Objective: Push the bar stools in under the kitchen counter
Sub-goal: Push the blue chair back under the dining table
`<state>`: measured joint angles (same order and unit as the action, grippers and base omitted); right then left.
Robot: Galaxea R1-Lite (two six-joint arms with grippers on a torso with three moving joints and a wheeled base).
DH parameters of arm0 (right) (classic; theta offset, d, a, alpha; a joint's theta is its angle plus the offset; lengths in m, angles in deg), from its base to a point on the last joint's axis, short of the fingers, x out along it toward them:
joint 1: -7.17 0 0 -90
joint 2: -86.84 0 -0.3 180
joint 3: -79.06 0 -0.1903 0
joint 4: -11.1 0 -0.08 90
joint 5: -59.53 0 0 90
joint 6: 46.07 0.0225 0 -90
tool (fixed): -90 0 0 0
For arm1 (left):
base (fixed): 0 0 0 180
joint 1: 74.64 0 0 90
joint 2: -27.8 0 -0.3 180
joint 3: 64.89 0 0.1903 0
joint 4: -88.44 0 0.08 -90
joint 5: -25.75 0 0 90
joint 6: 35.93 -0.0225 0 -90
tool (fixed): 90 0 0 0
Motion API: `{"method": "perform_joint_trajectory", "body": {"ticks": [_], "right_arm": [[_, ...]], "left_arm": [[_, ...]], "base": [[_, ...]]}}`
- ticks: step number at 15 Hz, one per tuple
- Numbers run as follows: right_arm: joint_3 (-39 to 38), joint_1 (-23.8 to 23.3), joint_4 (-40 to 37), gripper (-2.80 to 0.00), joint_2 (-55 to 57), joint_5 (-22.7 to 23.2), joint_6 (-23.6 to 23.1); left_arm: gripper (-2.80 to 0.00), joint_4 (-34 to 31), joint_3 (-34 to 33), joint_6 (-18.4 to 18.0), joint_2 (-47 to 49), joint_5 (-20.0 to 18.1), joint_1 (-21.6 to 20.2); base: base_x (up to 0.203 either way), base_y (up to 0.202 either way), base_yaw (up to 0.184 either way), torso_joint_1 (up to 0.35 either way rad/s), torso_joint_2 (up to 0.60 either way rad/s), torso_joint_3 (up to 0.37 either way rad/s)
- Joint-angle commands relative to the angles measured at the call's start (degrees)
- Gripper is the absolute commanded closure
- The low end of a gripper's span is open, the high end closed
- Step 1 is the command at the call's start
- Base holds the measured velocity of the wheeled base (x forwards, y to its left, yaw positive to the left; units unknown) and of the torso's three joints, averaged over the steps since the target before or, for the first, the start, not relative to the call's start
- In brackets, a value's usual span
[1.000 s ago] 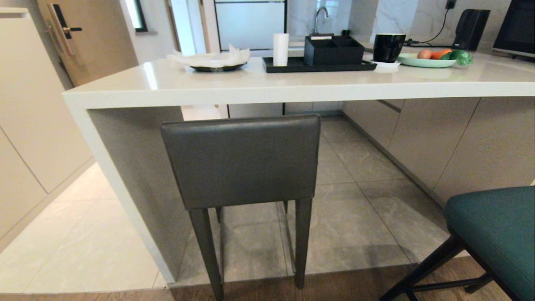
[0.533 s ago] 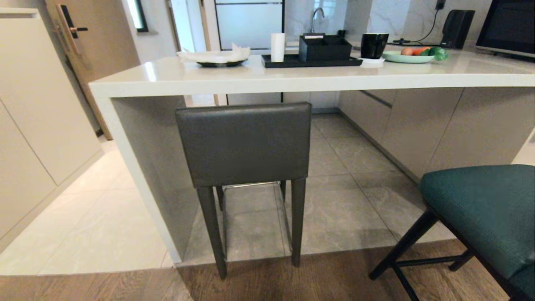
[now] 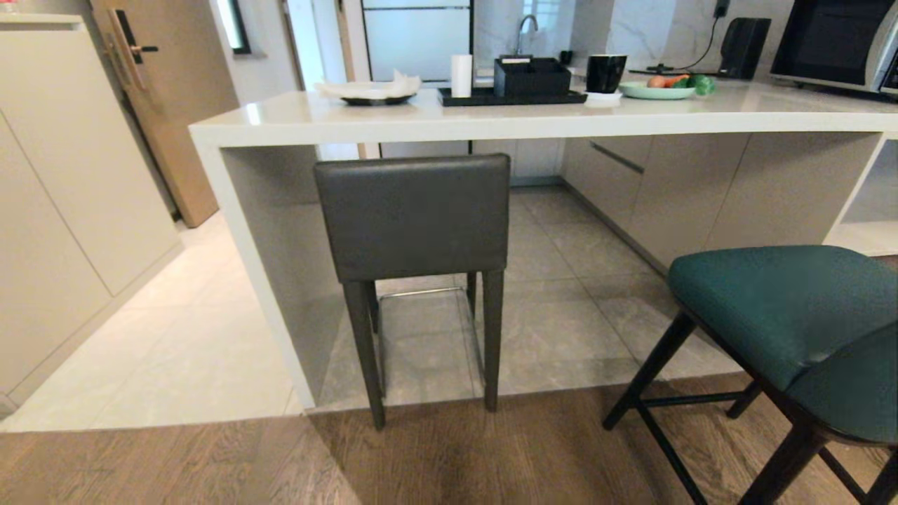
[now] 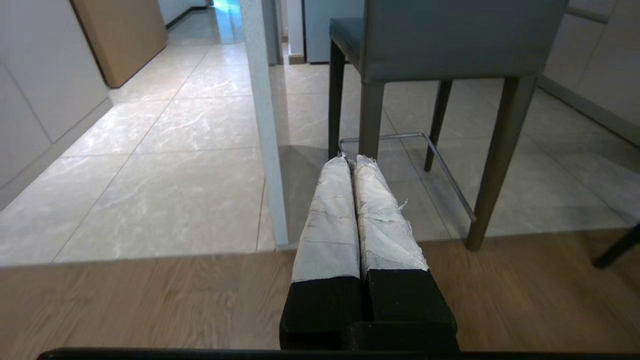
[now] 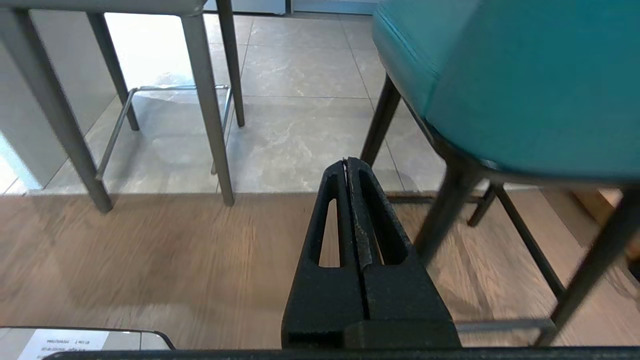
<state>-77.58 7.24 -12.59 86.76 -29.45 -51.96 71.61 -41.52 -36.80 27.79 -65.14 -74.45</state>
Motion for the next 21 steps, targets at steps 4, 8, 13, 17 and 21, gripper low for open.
{"method": "perform_joint_trajectory", "body": {"ticks": [4,8,13,17,21], "right_arm": [[-0.18,0.01,-0.02,0.0,0.07,0.04,-0.01],[-0.18,0.01,-0.02,0.0,0.07,0.04,0.0],[-0.18,0.01,-0.02,0.0,0.07,0.04,0.18],[-0.18,0.01,-0.02,0.0,0.07,0.04,0.18],[-0.17,0.01,-0.02,0.0,0.07,0.04,0.26]], "left_arm": [[0.0,0.06,-2.29,0.0,0.1,0.01,-0.01],[0.0,-0.03,-2.29,-0.07,0.1,0.01,-0.18],[0.0,-0.03,-2.29,-0.05,0.1,0.01,-0.11],[0.0,-0.03,-2.29,0.0,0.1,0.01,-0.09],[0.0,-0.03,-2.29,0.0,0.1,0.01,-0.09]], "base": [[-0.07,0.0,0.002,-0.001,0.0,0.002],[0.0,0.0,0.0,0.0,0.0,0.0],[-0.001,-0.09,-0.001,0.002,0.0,0.001],[0.0,-0.194,0.003,0.002,0.0,0.003],[0.0,-0.196,0.002,0.001,0.0,0.002]]}}
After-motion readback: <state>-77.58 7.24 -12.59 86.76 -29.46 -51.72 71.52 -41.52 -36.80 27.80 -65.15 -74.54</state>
